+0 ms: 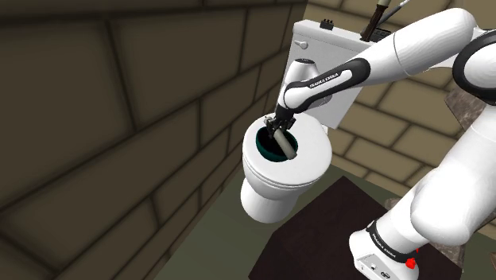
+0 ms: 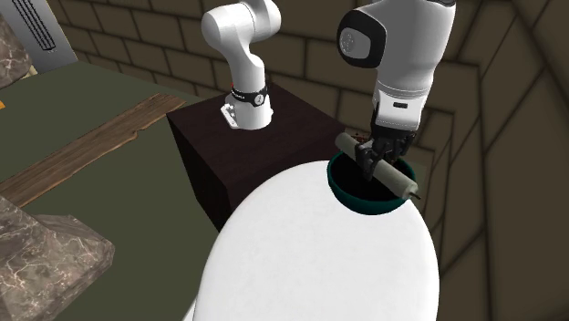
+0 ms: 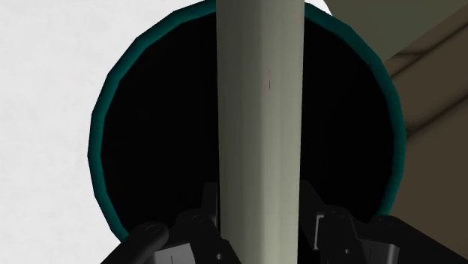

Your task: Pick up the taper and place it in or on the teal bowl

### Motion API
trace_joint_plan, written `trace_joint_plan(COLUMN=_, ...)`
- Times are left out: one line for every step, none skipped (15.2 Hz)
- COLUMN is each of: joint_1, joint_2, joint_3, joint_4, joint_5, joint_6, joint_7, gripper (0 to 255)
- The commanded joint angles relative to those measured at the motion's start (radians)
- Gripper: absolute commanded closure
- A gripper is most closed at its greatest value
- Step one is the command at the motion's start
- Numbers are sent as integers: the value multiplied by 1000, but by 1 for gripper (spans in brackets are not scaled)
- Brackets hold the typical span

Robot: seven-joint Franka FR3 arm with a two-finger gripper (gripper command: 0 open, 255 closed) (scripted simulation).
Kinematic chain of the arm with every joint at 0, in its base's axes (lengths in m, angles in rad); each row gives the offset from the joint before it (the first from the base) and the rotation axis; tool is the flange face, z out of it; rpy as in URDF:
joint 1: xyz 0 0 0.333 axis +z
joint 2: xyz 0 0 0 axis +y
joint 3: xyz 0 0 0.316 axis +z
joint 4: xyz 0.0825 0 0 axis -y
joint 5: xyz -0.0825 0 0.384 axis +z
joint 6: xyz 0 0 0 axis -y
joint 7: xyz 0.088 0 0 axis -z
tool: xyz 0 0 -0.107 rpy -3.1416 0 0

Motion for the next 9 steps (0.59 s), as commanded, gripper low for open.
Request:
trace_joint_plan(joint_1=0, joint_2=0, joint_3=0, joint_4=0, joint_5=0, joint_6=0, joint_7=0, gripper=0)
trace_joint_plan(joint_1=0, joint_2=0, joint_3=0, joint_4=0, joint_5=0, joint_6=0, joint_7=0, gripper=0)
trace_joint_plan(joint_1=0, joint_2=0, joint_3=0, joint_4=0, joint_5=0, joint_6=0, joint_7=0, gripper=0)
trace_joint_plan(joint_1=0, joint_2=0, joint_3=0, joint_4=0, joint_5=0, joint_6=0, joint_7=0, gripper=0)
trace_joint_plan(joint_1=0, joint_2=0, joint_3=0, joint_4=0, joint_5=0, joint_6=0, joint_7=0, gripper=0)
trace_joint_plan(joint_1=0, joint_2=0, joint_3=0, joint_4=0, joint_5=0, joint_6=0, joint_7=0, gripper=0)
trace_joint_plan(joint_1=0, joint_2=-25, joint_3=-1, joint_4=7, joint_5=-3, joint_6=-31, joint_7=2, gripper=0)
trace_joint_plan(joint_1=1, joint_2=-49, joint_3=-2, joint_4=15, joint_5=-7, joint_6=-63, joint_7=5, gripper=0)
trace_joint_plan(joint_1=1, joint_2=-72, joint_3=-2, joint_4=24, joint_5=-10, joint_6=-95, joint_7=7, gripper=0)
